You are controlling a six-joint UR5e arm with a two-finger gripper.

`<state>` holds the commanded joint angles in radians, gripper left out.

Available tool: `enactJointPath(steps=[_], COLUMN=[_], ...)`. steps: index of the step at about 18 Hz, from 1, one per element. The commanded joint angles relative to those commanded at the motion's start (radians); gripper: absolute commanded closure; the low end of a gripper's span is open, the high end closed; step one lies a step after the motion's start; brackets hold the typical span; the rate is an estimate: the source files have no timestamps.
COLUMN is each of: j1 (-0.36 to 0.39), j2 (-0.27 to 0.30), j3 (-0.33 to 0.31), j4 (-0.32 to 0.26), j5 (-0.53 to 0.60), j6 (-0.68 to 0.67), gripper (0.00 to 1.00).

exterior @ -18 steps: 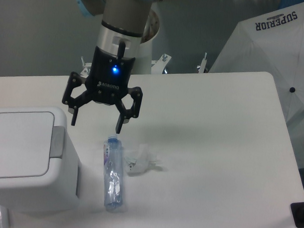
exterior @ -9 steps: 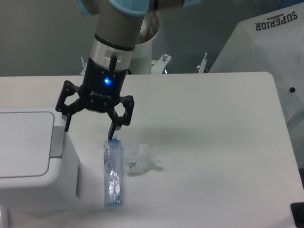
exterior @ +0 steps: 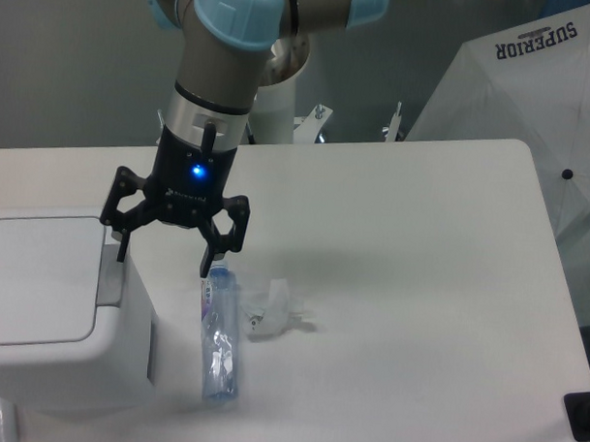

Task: Open the trash can
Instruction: 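Lower the gripper finger onto the lid's raised edge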

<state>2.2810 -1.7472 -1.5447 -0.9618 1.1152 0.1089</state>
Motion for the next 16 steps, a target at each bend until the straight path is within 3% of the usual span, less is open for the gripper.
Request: enactJointPath(steps=[16], j1=[-0.009], j2=[-0.015], j3=[-0.002], j4=[0.002], j5=[0.000], j6=[0.000], gripper=[0.00])
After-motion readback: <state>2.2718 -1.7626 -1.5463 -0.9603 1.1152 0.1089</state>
